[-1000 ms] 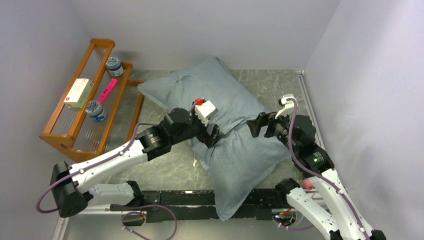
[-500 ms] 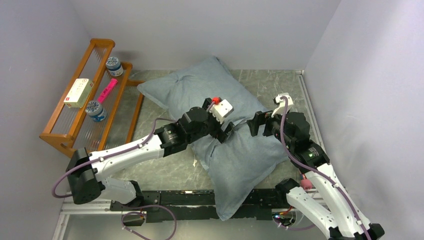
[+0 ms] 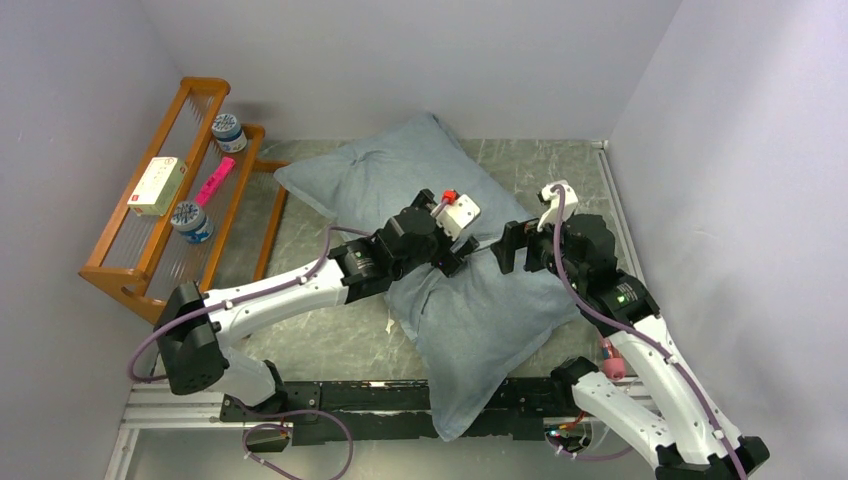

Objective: Remove the pillowcase from the pillow
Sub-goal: Remove the pillow from the pillowcase.

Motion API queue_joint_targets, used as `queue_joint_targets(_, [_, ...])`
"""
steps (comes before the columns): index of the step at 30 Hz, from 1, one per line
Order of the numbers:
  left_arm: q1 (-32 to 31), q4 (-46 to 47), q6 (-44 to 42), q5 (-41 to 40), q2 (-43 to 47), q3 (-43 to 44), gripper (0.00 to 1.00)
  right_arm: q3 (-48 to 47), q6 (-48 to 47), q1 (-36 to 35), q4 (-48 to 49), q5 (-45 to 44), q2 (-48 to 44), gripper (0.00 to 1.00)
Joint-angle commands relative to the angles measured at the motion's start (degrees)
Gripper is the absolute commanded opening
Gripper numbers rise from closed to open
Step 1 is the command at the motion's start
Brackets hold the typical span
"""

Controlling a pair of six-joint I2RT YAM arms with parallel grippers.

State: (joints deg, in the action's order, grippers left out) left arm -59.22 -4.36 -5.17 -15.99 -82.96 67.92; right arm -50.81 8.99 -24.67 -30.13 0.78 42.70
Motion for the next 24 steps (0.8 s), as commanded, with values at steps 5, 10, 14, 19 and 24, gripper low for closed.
queue_joint_targets(5, [3.52, -1.61, -2.02, -0.8, -1.89, 5.56, 0.92, -11.39, -3.44, 0.14, -10.95, -0.61, 5.72, 1.0])
queue_joint_targets(10, [6.38, -2.42, -1.71, 0.25, -2.5, 5.88, 0.88, -12.79, -1.54, 0.13, -12.42, -1.92, 7.78, 1.0])
queue_joint_targets(14, [8.81, -4.96, 2.31, 2.18, -1.36, 6.77, 0.92, -13.33, 0.25, 0.14, -11.53, -4.54, 11.22, 1.0])
queue_joint_targets(19, [15.38, -5.18, 13.07, 11.71, 3.58, 4.73, 0.96, -14.14, 2.42, 0.14, -8.03, -2.48, 14.58, 1.0])
queue_joint_targets(24, [23.79, -6.24, 22.62, 16.86, 7.47, 0.88, 0.96, -14.46, 2.68, 0.21, -4.81, -2.97, 16.34, 1.0])
